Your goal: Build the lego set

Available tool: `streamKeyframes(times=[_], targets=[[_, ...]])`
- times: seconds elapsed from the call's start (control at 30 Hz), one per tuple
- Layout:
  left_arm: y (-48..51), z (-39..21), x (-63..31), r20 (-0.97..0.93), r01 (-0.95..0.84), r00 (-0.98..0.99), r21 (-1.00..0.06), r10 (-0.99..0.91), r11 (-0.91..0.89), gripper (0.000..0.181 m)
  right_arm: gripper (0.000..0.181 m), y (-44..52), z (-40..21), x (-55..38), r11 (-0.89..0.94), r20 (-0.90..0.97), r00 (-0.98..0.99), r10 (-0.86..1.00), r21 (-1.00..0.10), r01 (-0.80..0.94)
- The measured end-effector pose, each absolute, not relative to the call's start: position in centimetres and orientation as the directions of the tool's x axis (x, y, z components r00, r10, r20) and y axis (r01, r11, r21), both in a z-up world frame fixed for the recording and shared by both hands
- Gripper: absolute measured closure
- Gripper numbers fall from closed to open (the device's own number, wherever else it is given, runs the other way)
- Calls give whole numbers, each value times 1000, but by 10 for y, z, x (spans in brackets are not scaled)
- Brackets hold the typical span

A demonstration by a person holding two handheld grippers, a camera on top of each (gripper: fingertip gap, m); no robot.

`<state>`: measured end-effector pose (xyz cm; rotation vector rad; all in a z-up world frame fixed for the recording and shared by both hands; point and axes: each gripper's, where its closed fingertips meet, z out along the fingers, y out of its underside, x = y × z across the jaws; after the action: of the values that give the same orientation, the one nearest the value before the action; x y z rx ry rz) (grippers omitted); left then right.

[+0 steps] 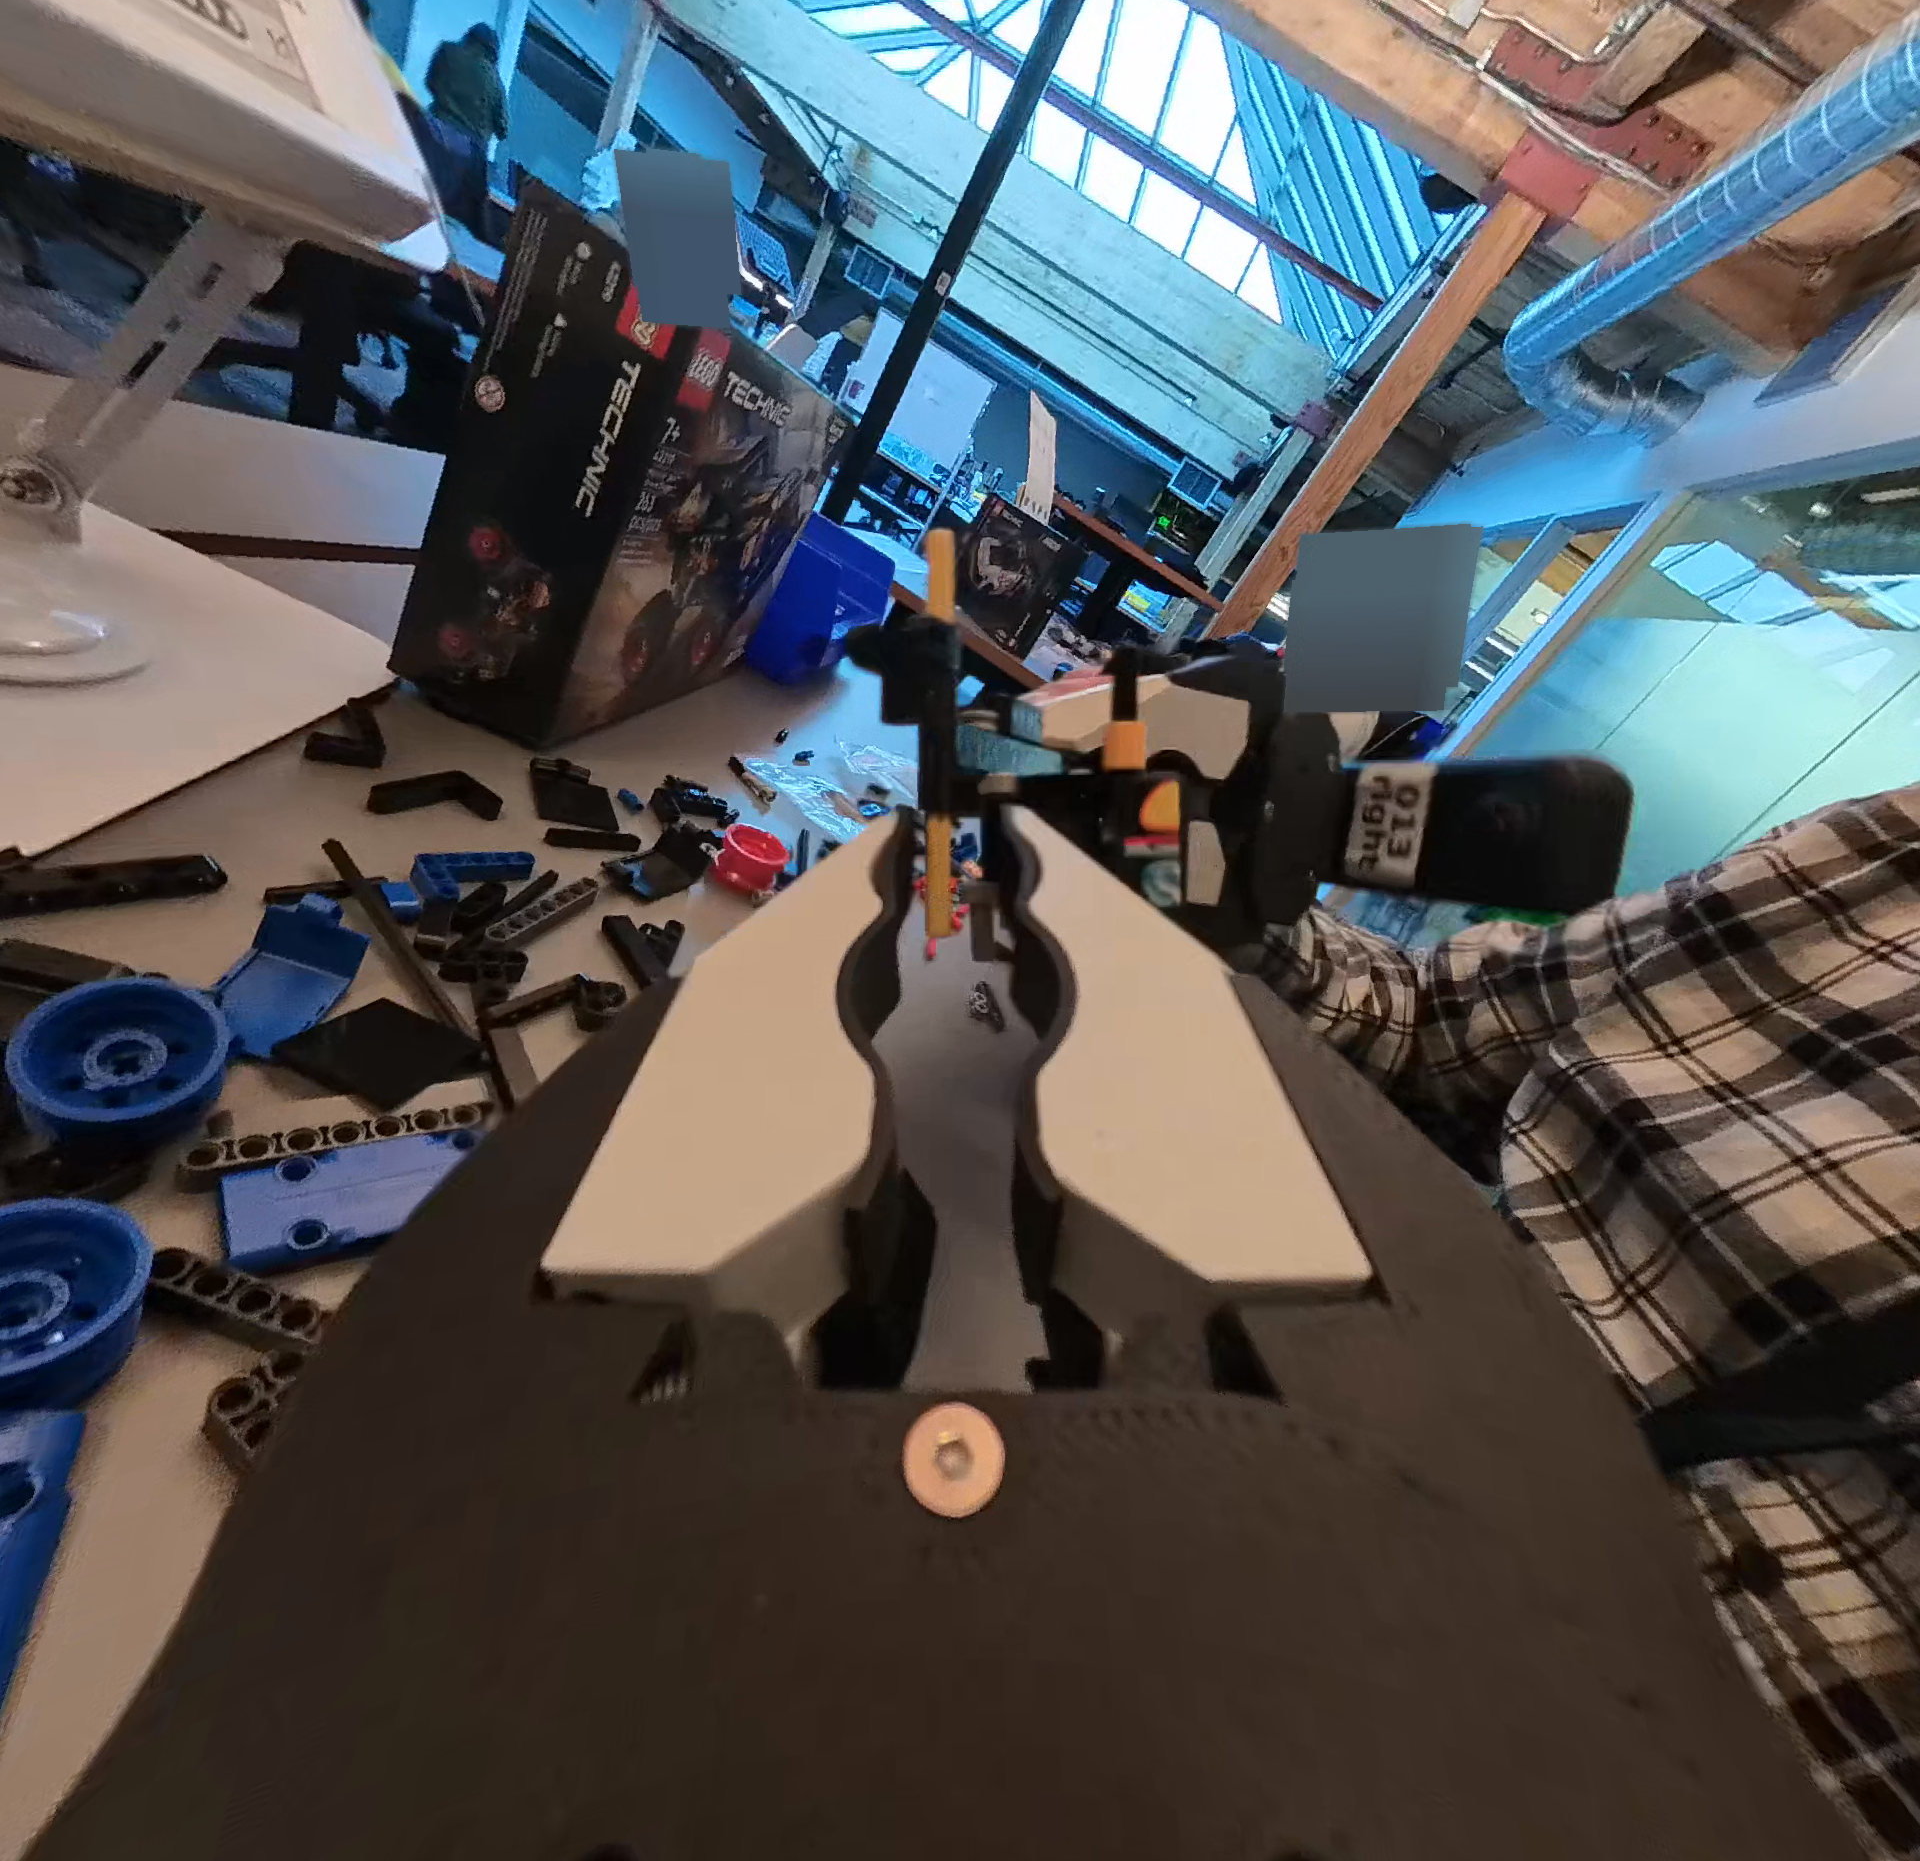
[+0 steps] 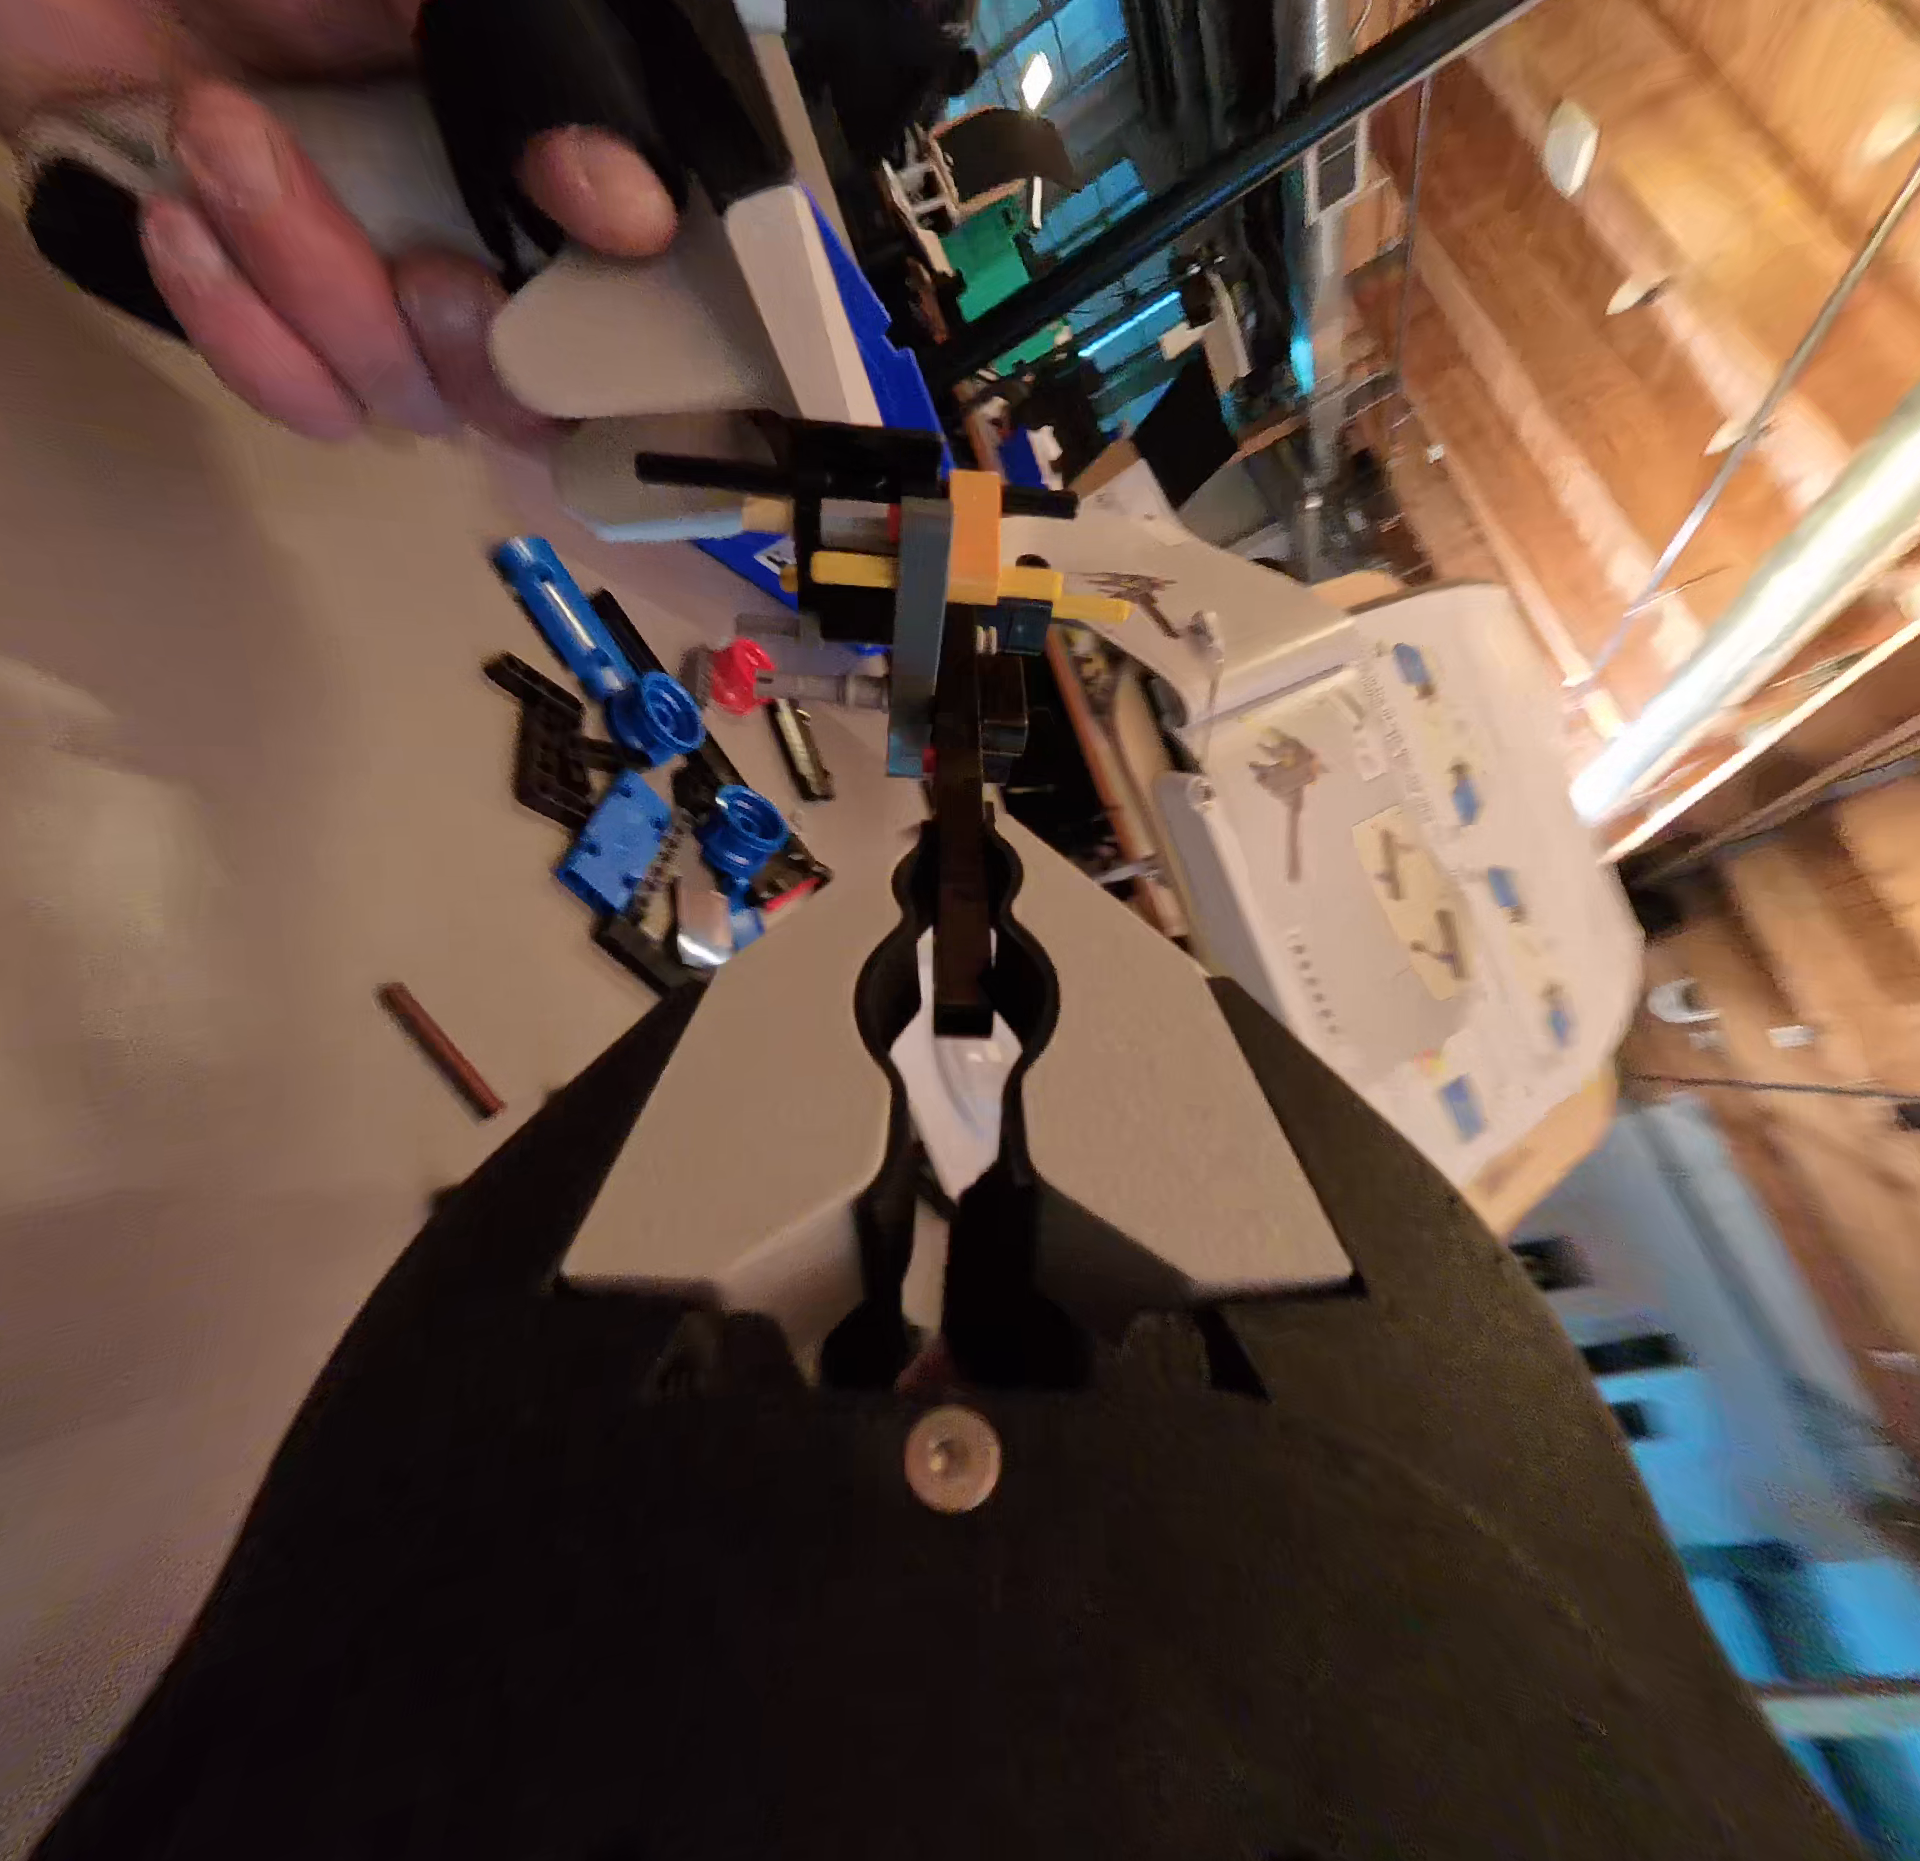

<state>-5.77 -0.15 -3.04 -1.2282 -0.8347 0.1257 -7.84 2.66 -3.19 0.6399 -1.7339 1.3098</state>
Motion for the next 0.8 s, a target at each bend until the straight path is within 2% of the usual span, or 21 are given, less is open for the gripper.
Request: streamKeyframes(times=[0.17,0.3,0.4,0.5,0.63,0.8], targets=[[-9,-25,-60,366,219,703,-927,610,304,157,177,27,-50,-83,282,530,-848,15,-816,-505],[-25,-15,-60,272,109,676,-956,685,272,151,177,33,-53,-89,250,242,-970,-40,-937,-244],[-27,-14,-58,134,19,648,-987,750,160,150,177,37,-51,-86,226,68,-993,-98,-970,-89],[-17,-25,-59,-109,-67,597,-994,795,-86,147,177,39,-50,-80,229,-58,-986,-154,-973,21],[-6,-53,-68,-486,-127,466,-863,739,-488,141,177,41,-52,-74,256,-168,-966,-197,-960,115],[3,-48,-68,-611,-195,386,-787,691,-586,145,178,42,-60,-63,314,-262,-929,-262,-933,175]])
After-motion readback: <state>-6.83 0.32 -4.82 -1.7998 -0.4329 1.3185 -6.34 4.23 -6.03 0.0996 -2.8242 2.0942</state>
